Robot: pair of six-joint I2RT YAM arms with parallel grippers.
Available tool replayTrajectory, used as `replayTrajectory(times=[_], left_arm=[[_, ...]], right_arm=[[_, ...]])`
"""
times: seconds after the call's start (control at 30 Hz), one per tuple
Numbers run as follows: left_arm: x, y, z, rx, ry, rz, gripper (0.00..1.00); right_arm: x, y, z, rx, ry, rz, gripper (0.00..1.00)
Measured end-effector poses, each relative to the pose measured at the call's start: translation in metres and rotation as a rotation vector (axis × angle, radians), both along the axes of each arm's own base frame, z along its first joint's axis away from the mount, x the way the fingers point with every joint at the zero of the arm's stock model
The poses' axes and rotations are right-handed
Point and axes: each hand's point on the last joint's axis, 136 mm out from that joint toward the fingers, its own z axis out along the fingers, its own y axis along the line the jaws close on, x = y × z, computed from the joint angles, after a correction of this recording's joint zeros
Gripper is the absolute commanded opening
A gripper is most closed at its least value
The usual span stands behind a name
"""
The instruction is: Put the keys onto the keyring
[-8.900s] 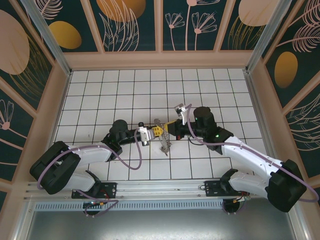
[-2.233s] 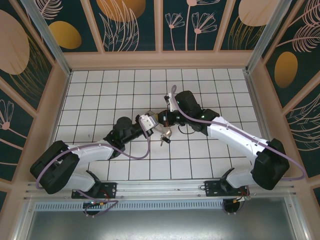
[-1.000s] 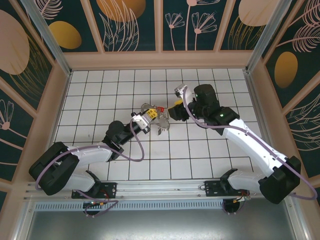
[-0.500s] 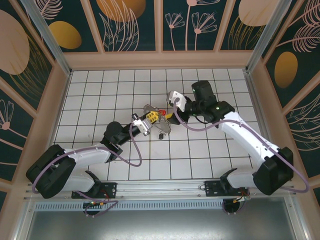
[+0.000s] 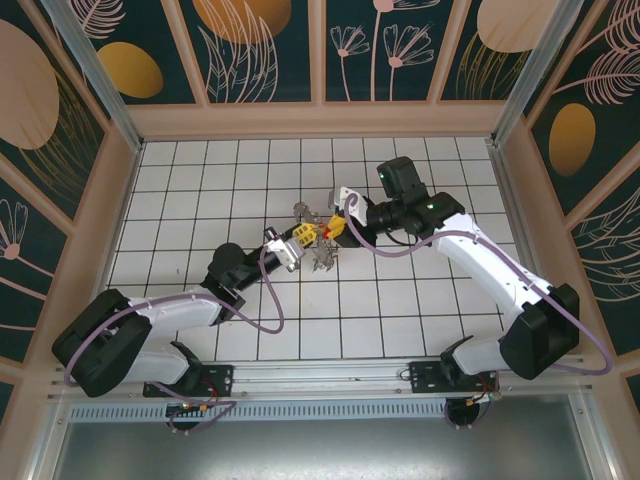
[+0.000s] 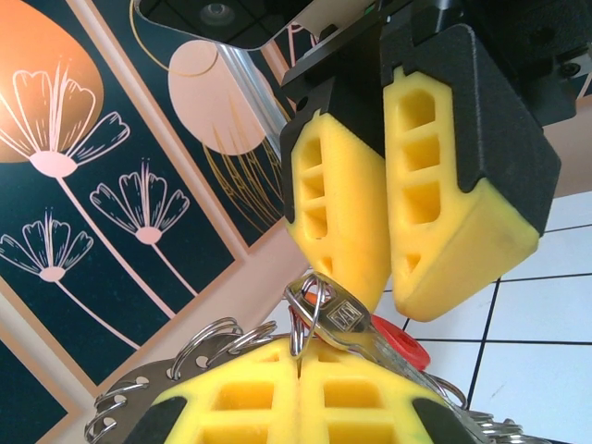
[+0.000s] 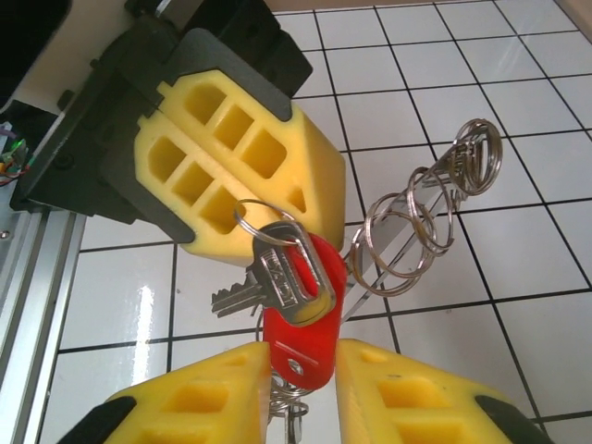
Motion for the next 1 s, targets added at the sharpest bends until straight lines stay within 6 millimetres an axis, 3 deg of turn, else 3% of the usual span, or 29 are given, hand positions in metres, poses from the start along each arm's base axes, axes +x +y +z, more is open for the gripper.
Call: replayTrajectory(times=[0.47,0.6,0.73,0.87,1.0], left_arm=[[0.001,0.002,0.002,-0.003,0.000,0.011,0.00],[0.001,0.003,0.004,-0.007,-0.003,0.016,0.00],[0.001,0.003,0.006,-0.010,-0.007,0.018,0.00],[0.000,0.004,0.007,-0.012,-0.009,0.017,0.00],[-0.001,0.004,0.008,-0.012,-0.010,0.015,0.00]], right_arm=[[-0.025,0.012,0.003,0.029,0.042,0.092,0.09],[-0.025,0.010,0.002,0.020,0.047,0.088,0.33],[-0.013,-0.002,0.012,0.031,0.033,0.008,0.57],[-0.007,-0.005,0.030,0.081,0.028,-0.041,0.63],[-0.005,-0.001,0.026,0.088,0.076,-0.039,0.67]])
